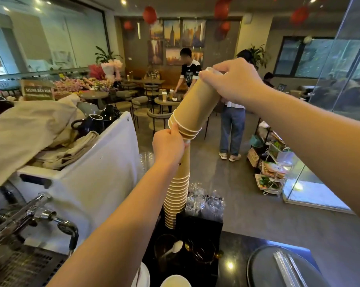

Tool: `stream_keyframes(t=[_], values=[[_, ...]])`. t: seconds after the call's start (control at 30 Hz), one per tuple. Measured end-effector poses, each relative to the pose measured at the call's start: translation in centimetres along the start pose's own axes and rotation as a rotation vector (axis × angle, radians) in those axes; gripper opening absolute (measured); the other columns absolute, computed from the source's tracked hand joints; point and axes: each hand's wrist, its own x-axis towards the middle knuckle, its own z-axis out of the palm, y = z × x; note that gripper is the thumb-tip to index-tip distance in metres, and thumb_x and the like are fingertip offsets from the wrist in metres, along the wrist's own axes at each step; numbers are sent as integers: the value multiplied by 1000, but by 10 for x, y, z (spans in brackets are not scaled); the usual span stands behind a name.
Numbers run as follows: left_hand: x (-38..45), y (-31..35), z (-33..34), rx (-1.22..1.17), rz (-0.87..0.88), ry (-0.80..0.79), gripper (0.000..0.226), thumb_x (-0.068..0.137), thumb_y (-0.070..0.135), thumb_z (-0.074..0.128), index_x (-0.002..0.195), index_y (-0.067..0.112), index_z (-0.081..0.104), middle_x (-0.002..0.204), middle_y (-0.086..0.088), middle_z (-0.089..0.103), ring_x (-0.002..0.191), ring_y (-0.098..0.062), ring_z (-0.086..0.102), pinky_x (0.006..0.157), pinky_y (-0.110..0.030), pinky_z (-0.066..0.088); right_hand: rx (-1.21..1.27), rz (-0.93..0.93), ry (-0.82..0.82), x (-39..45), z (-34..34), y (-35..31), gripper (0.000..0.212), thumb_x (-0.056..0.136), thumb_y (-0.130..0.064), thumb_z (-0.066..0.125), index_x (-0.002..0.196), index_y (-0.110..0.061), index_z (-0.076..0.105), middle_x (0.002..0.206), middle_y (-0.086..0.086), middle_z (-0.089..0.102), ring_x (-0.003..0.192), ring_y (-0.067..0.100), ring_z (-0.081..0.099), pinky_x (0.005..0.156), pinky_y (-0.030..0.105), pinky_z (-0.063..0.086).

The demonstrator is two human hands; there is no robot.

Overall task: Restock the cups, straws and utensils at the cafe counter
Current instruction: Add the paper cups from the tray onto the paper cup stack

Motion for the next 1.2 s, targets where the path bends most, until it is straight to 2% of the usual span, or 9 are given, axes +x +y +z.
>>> stream_keyframes(t=[0.1,0.17,0.23,0.37,0.5,0.63,0.8,0.93,1.2], values=[[6,-5,-6,-115,-101,7,39,100,36,55,73,12,69,51,10,69,68,-19,74,82,-46,59,-116,-48,-51,16,16,-10,49,91,-59,54,107,-17,72,97,0,66,84,19,64,68,28,52],[9,-10,-11,-147,-159,32,32,98,34,59,74,15,67,52,7,70,63,-18,74,80,-43,60,-180,-75,-68,23,29,-13,50,90,-61,54,106,-17,72,97,0,66,75,12,59,56,22,39],[11,-18,-15,-200,-196,46,27,97,30,62,73,19,65,66,0,74,59,-15,74,72,-37,62,-211,-85,-97,29,42,-15,52,89,-61,55,106,-15,71,96,2,67,77,14,58,53,21,35],[12,-36,-18,-311,-282,7,21,96,26,64,81,11,68,88,-10,74,60,-16,74,55,-25,59,-277,-103,-127,34,69,-16,59,87,-65,56,111,-13,71,94,1,64,82,19,59,53,21,36],[14,-55,-18,-356,-371,-53,18,97,19,62,101,2,68,99,-18,72,83,-28,73,52,-25,58,-326,-79,-183,32,94,-10,61,88,-64,56,117,-11,67,97,0,64,89,21,61,64,26,44],[15,-71,-20,-311,-403,-104,22,99,17,55,112,3,67,102,-17,72,84,-30,74,53,-27,58,-340,-62,-198,27,112,-2,58,91,-60,54,120,-11,67,100,1,66,92,21,62,76,29,49],[16,-86,-25,-209,-359,-121,18,100,24,50,102,12,64,96,-15,72,78,-29,74,57,-30,60,-290,-42,-168,18,123,5,58,91,-58,55,118,-9,69,100,2,67,92,21,63,72,27,48],[13,-95,-29,-98,-308,-133,20,100,30,48,92,19,63,75,-9,65,55,-18,64,68,-39,60,-257,-25,-152,7,131,15,56,89,-59,57,116,-10,69,104,2,67,96,21,63,72,27,47],[4,-101,-35,5,-240,-149,29,101,32,45,75,31,59,73,-5,60,65,-19,59,75,-44,60,-139,13,-71,-14,143,32,56,88,-55,63,127,-14,63,121,4,66,94,15,51,75,26,44]])
